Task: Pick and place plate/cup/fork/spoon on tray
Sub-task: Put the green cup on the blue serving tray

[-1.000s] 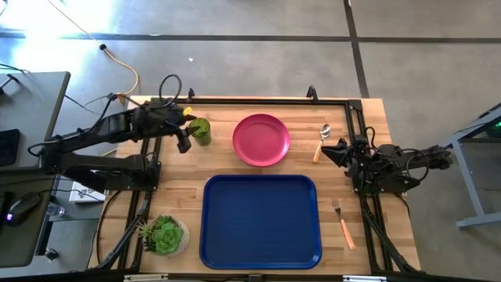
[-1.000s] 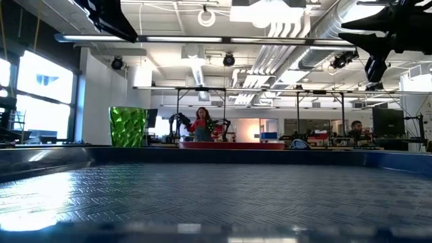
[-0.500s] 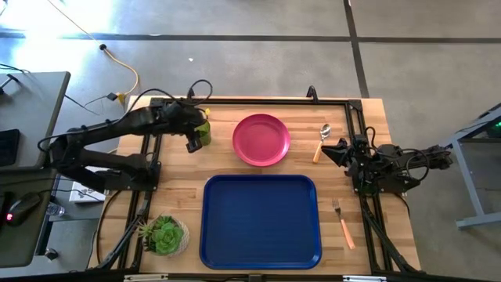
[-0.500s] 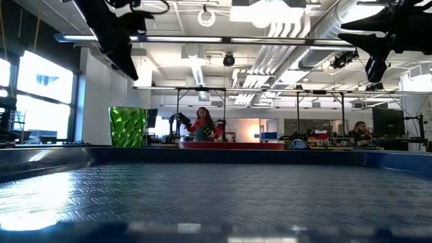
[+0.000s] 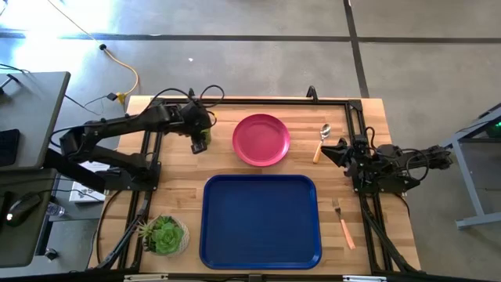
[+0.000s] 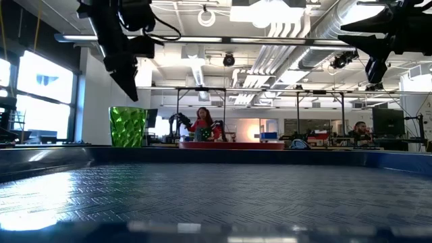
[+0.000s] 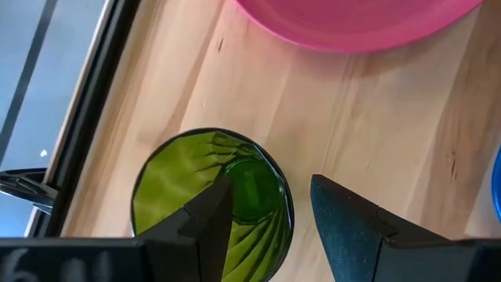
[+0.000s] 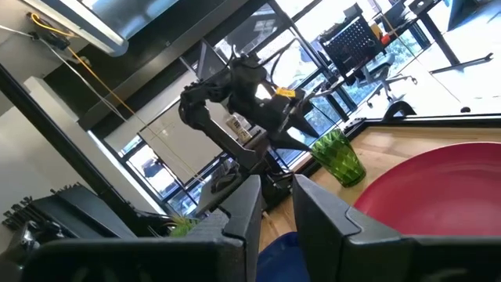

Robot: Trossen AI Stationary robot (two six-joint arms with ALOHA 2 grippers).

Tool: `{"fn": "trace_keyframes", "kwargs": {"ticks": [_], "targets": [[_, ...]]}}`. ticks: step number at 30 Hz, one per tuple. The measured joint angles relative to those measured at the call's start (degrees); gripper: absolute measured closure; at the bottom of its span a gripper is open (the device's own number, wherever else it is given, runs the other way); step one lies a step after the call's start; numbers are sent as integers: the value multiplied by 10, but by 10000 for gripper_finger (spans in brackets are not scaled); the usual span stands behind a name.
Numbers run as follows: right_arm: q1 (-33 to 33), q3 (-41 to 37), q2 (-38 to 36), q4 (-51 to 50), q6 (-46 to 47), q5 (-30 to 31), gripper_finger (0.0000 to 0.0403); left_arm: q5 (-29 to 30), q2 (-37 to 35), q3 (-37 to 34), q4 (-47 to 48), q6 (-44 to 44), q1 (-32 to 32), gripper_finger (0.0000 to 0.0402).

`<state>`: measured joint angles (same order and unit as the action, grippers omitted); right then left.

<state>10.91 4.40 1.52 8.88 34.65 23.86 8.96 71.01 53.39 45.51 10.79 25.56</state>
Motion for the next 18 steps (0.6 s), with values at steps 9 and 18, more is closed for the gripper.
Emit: {"fn": "trace_keyframes", "kwargs": {"ticks": [9, 18], "targets": [[0, 0, 0, 0, -1, 0, 336, 18, 30, 0, 0, 0, 0, 241], [0, 0, 0, 0, -2, 0, 336, 34, 57, 0, -1, -2, 0, 241]]}}
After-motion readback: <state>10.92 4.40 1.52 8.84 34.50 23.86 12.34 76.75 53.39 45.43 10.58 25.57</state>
